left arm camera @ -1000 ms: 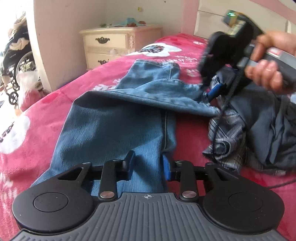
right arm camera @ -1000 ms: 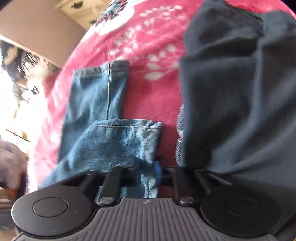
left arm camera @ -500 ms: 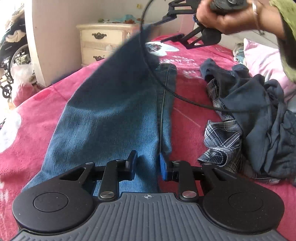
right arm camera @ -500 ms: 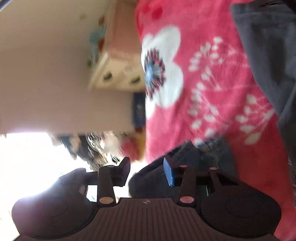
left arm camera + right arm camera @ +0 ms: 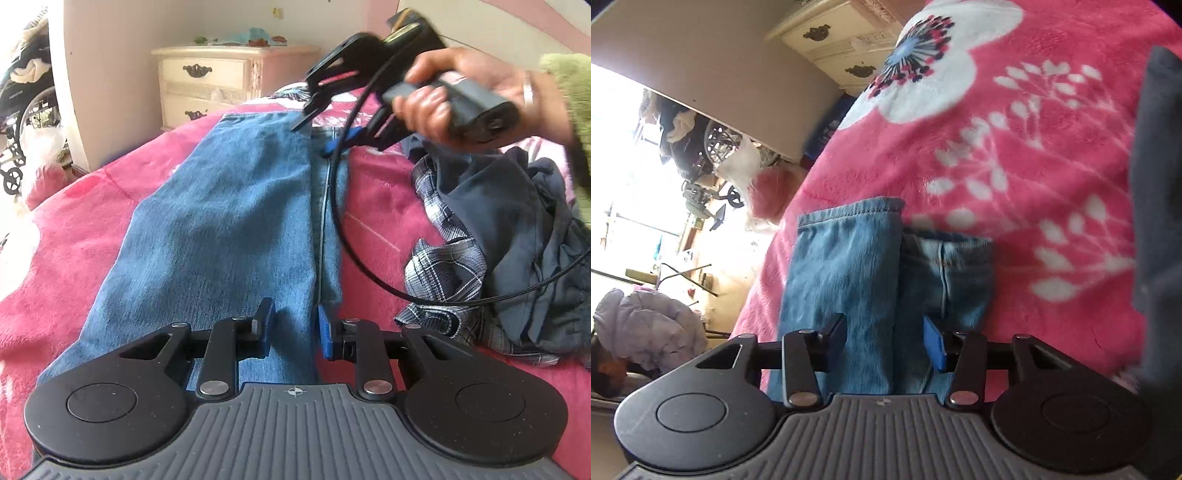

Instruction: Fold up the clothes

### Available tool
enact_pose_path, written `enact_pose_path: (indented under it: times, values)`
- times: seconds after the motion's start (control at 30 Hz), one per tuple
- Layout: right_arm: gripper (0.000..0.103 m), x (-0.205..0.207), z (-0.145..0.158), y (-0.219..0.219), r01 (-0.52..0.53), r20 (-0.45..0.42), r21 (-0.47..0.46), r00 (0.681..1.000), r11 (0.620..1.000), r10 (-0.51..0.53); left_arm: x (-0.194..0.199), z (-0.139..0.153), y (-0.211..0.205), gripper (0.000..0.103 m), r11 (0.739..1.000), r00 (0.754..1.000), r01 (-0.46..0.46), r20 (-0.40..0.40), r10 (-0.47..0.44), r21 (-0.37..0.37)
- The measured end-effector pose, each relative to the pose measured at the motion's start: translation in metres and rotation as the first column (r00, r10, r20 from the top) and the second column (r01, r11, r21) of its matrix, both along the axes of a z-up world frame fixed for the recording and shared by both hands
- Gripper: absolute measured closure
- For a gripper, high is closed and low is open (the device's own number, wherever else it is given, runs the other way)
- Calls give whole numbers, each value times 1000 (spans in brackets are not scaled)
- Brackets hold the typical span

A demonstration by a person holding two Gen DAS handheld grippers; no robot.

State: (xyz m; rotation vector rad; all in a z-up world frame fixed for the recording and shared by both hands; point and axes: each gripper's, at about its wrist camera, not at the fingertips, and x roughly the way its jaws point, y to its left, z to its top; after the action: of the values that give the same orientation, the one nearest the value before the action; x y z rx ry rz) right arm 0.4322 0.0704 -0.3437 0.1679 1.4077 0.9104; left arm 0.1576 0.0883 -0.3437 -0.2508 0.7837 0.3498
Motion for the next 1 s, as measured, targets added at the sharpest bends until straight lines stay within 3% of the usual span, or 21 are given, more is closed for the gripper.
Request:
enact_pose_path:
  times: [0.07,0.13,0.27,0.43,0.6,0.67,0.73,0.87,1.0]
  values:
    - [61,6,0,5,10,-8,3,1000,1000,-10,-1,2,0,79,1000,1000,-11,-6,11,-12]
    - [75,16,-2,13,4,-12,19,1000,1000,-4,-1,3,1,79,999,1000,-24,-13,23,-22]
    - [93,29,-10,39,-17,25,16,1000,1000,16,1,2,-2,82,999,999,-32,-33,32,-3]
    - [101,28,0,34,-16,48,95,999,995,12,0,4,-3,82,999,998,-46,-32,45,-14]
    - [101,26,16,33,-43,85,154,996,987,30,-5,10,-1,86,998,999,-54,-9,54,-23]
    - [94,30,15,35,-68,94,122,994,990,56,-5,9,1,86,997,998,-61,-7,61,-45]
    - [64,42,11,25,-12,83,81,997,997,5,-7,8,4,86,995,997,-71,-2,71,-67]
    - [63,66,9,-6,136,101,87,984,987,-144,-9,8,9,86,991,997,-82,5,83,-105]
    - [63,84,-13,5,141,45,-8,989,990,-141,-8,8,11,86,988,996,-86,8,88,-127]
